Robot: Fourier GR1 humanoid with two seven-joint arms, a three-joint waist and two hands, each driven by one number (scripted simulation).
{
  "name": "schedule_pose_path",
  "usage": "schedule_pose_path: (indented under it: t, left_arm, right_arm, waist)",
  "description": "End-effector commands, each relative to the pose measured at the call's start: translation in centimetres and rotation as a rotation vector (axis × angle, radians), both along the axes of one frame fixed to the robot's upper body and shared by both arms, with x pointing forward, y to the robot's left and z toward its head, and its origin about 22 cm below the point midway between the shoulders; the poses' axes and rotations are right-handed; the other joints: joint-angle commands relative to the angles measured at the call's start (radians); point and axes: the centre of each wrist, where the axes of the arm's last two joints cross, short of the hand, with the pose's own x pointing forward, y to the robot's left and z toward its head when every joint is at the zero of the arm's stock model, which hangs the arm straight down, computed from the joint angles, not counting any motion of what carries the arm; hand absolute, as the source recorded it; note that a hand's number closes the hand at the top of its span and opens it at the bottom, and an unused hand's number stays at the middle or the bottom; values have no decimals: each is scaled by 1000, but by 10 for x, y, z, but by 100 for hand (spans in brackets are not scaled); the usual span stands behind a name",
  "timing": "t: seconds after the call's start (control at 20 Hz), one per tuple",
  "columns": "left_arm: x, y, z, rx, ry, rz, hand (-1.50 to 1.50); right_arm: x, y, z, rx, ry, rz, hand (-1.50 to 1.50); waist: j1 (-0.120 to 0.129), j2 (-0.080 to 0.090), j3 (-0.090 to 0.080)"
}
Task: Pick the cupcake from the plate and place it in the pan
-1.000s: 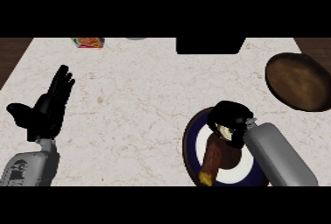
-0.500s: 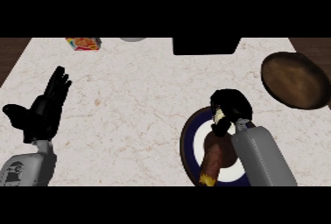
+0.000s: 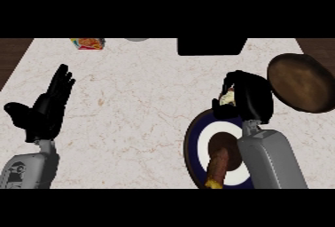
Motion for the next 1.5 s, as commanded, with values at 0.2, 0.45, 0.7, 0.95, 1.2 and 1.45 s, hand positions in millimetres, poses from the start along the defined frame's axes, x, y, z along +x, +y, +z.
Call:
schedule_pose_path:
  t: [0.2, 0.45, 0.7, 0.95, 1.2, 1.45]
  left_arm:
    - [11, 6, -8, 1, -26, -10, 0]
    - [4, -1, -10, -1, 7, -24, 0]
    - [19, -6, 2, 1, 8, -34, 0]
    - [17, -11, 12, -10, -29, -46, 0]
    - [20, -17, 5, -9, -31, -72, 0]
    - [20, -18, 9, -11, -46, -79, 0]
  right_arm:
    - [14, -36, 47, 200, -175, -144, 150]
    - [34, -131, 52, 370, -241, -199, 150]
    - [45, -201, 14, 246, -227, -302, 150]
    - [46, -257, 2, 100, -235, -365, 150]
    - [44, -295, -9, 63, -229, -429, 150]
    - [32, -318, -21, 101, -240, -461, 150]
  waist:
    - [9, 8, 0]
    - [16, 11, 1]
    - [24, 17, 2]
    - [41, 20, 2]
    - [70, 35, 5]
    - [87, 42, 8]
